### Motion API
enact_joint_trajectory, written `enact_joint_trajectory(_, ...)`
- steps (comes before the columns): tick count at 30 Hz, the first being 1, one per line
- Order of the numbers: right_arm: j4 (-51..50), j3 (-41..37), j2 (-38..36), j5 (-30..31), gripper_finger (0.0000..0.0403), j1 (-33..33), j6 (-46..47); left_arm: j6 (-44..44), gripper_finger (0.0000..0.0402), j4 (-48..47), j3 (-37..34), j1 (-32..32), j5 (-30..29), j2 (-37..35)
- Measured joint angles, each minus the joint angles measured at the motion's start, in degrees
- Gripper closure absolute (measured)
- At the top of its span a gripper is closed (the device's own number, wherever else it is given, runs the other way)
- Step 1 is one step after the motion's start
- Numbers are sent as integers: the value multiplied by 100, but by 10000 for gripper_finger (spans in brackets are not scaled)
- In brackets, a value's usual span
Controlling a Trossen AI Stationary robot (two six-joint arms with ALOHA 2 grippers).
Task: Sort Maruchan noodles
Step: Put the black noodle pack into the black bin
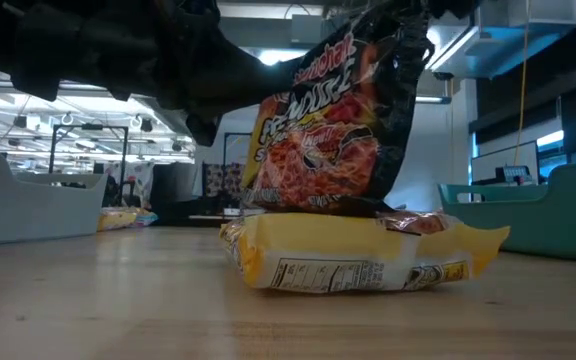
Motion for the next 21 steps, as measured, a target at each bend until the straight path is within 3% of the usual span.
enact_joint_trajectory(6, 150, 1, 152, 64, 96, -179, 1075, 0, 401, 67, 0, 0, -15, 0)
enact_joint_trajectory(16, 383, 90, 518, -113, 110, -210, 1376, 41, 401, 60, 0, 0, -9, 0)
enact_joint_trajectory(21, -477, 777, 882, -103, 111, -210, 1190, 48, 401, 59, 0, -5, -2, 0)
